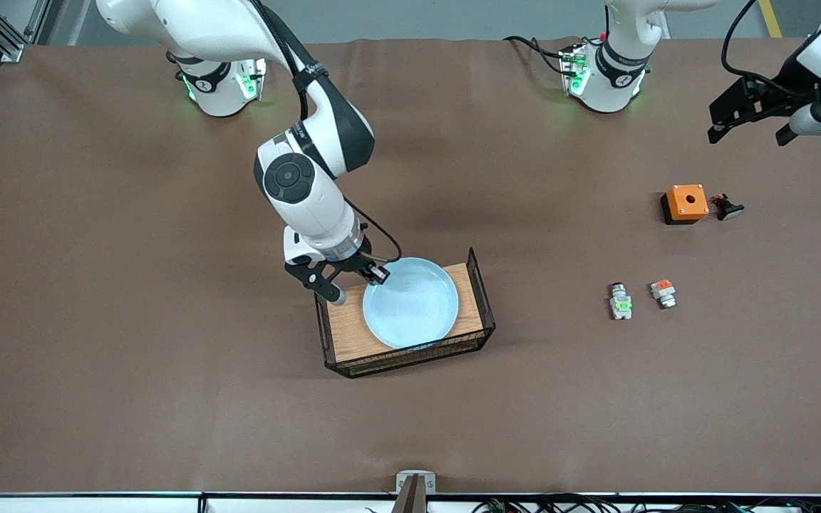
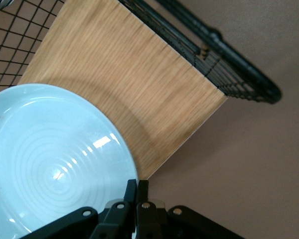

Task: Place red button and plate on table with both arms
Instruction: 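Open and raise the left gripper while the right gripper grasps the plate rim, then lift the blue plate off the tray with the right gripper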

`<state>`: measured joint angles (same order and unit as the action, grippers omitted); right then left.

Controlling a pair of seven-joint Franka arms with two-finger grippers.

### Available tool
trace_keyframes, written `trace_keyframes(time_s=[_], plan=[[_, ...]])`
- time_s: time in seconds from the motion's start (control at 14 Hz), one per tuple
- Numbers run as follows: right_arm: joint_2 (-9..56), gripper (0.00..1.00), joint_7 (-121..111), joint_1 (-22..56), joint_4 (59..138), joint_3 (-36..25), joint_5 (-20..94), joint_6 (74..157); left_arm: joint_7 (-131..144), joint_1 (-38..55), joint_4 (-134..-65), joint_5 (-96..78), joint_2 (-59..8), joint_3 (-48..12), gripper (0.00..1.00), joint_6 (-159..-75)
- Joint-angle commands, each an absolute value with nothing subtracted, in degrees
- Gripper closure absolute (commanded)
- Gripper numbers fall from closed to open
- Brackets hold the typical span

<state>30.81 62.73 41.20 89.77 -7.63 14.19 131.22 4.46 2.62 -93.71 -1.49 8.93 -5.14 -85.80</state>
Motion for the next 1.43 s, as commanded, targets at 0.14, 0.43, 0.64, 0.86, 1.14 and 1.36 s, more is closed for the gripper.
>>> trace_keyframes(time_s=[0.14, 0.43, 0.64, 0.86, 1.14, 1.36], plan=[[30.76, 1.0, 62.49, 40.61, 88.95, -7.73, 13.97, 130.17, 1.25, 2.9, -95.36, 0.61, 10.11, -5.8, 0.0, -87.1], [30.32, 1.0, 62.49, 40.17, 86.23, -7.73, 14.15, 124.82, 0.53, 2.73, -96.06, 1.4, 10.11, -6.42, 0.0, -87.19], [29.71, 1.0, 62.49, 39.38, 84.64, -7.73, 14.24, 121.56, 0.62, 2.64, -95.89, 1.41, 10.11, -6.42, 0.0, -87.19], [28.92, 1.0, 62.49, 38.41, 83.68, -7.65, 14.33, 118.31, 0.7, 2.64, -95.89, 1.41, 10.11, -6.42, 0.0, -87.19], [28.13, 1.0, 62.32, 37.27, 80.6, -7.65, 14.76, 113.3, 1.05, 2.55, -95.89, 1.32, 10.11, -6.42, 0.0, -87.1], [25.76, 1.0, 59.78, 35.87, 80.51, -7.65, 15.12, 109.18, 1.32, 2.55, -95.89, 1.32, 10.11, -6.42, 0.0, -87.1]])
